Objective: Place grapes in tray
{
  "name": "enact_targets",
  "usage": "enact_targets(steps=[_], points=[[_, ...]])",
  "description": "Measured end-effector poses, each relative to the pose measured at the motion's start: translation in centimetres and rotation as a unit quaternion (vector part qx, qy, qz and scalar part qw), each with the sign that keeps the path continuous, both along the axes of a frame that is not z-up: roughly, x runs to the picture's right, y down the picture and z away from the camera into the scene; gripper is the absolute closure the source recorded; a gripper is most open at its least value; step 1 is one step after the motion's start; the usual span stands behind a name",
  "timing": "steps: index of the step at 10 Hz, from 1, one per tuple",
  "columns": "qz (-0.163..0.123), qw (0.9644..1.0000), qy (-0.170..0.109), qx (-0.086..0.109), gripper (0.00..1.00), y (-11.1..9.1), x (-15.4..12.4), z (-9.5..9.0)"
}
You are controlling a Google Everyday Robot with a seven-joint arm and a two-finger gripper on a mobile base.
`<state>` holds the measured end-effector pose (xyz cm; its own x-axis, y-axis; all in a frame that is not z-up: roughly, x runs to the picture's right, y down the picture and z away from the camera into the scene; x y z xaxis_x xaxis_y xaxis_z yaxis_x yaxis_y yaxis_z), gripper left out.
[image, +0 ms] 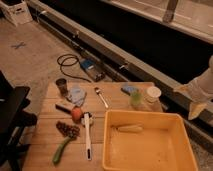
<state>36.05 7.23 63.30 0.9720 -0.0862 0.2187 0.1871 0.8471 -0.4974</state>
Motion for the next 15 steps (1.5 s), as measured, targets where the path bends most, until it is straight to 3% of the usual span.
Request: enact_targets(steps=[12,15], points=[[-0.007,1.0,0.006,0.005,0.2,-0.2,0.0,0.0],[-0.036,0.9993,-0.009,0.011,0.2,-1.1,-3.9,0.9]])
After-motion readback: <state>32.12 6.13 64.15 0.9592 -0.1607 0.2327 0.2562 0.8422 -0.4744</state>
